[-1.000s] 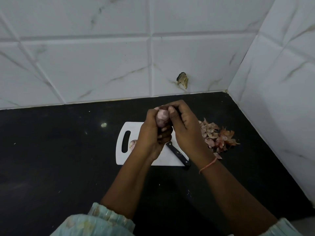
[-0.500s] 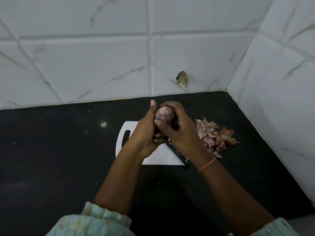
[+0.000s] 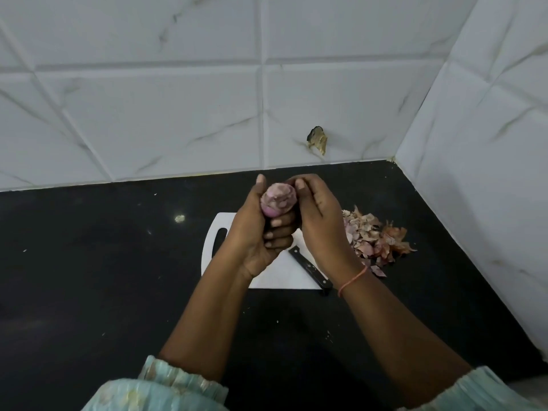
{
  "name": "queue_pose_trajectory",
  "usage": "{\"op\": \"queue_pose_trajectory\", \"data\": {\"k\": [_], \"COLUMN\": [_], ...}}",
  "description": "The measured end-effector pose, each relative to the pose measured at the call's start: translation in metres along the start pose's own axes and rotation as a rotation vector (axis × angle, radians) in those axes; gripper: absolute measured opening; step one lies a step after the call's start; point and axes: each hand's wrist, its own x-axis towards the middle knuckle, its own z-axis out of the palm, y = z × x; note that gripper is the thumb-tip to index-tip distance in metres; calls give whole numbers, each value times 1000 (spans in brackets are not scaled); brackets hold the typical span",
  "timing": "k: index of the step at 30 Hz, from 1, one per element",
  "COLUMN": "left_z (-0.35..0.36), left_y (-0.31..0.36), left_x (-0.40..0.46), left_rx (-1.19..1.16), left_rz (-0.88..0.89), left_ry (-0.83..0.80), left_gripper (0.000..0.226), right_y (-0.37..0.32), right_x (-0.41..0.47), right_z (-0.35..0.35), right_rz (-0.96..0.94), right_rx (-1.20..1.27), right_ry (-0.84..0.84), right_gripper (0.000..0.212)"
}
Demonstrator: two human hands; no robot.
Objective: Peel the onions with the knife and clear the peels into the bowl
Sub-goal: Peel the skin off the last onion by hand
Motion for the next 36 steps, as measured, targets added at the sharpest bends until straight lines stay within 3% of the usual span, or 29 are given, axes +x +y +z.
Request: {"op": "queue_pose_trajectory", "data": {"k": [3, 6, 8, 10, 12, 14, 16, 19, 23, 29, 36], "left_z": [-3, -4, -6, -8, -10, -12, -15, -17, -19, -19, -6], "left_y": [-1, -4, -5, -7, -7, -5, -3, -3, -5, -13, -18], "left_x": [3, 1, 0, -1, -1, -3, -1, 1, 4, 8, 11], "left_rx": [61, 152, 240, 306, 429, 625, 712, 693, 609, 271, 198], "left_rz": [39, 33, 45, 98, 209, 346, 414, 411, 390, 368, 317], "left_ry": [-29, -61, -94, -108, -113, -92, -62, -36, -42, -55, -36], "left_gripper": [66, 56, 46, 50, 46, 40, 46, 51, 57, 49, 57], "right_y": [2, 4, 9, 10, 11, 8, 3, -10, -21, -15, -13], "right_x": [-1, -1, 2, 6, 10, 10, 9, 8, 8, 12, 6], "right_z": [-2, -5, -13, -25, -40, -54, -61, -62, -55, -47, -38], "right_rz": [60, 138, 189, 222, 219, 241, 264, 55, -133, -234, -266], "right_rx": [77, 199, 241, 169, 18, -80, -19, 35, -73, -147, -283], "right_ry": [110, 296, 384, 421, 377, 170, -8, -24, -201, -62, -25], "right_gripper": [19, 2, 17, 28, 30, 28, 38, 29, 26, 13, 6]}}
